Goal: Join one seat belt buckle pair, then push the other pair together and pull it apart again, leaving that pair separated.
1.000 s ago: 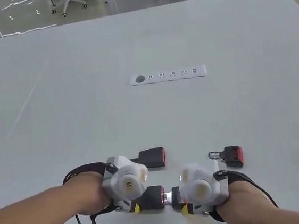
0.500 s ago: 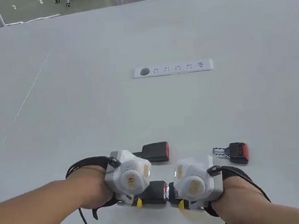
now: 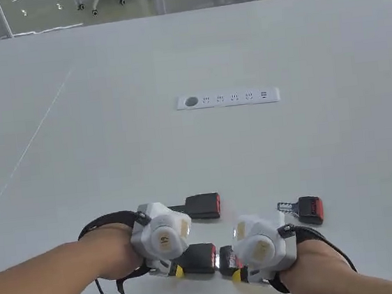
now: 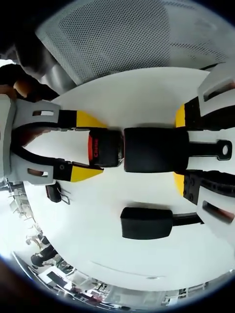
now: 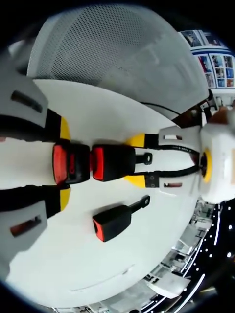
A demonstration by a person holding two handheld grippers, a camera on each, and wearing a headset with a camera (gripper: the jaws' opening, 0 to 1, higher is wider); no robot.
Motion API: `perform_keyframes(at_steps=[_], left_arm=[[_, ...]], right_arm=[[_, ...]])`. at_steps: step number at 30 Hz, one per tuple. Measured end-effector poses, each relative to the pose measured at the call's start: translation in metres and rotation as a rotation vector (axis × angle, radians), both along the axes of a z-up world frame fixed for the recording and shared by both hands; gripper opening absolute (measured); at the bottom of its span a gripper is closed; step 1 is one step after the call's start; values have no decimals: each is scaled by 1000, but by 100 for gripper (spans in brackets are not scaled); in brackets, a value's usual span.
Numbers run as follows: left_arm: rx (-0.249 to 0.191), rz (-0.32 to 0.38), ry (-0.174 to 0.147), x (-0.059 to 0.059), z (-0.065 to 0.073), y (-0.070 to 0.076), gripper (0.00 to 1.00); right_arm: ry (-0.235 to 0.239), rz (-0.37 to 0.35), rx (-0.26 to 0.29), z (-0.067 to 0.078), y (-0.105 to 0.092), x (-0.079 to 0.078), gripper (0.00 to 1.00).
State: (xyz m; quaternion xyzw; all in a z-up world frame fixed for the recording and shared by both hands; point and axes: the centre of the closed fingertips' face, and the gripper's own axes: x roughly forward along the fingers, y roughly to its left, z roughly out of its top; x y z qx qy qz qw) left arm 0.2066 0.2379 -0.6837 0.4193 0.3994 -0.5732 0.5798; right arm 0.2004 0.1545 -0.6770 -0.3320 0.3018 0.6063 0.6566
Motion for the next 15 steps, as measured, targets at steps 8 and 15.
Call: perform_keyframes(at_steps=[8,15], left_arm=[[-9,66,2,1,-1,1,31],[20,34,-32,4,0,-1,33]], right_arm=[[38,-33,32,-1,1,1,33],[56,-46,-2,-1,1,1,34]])
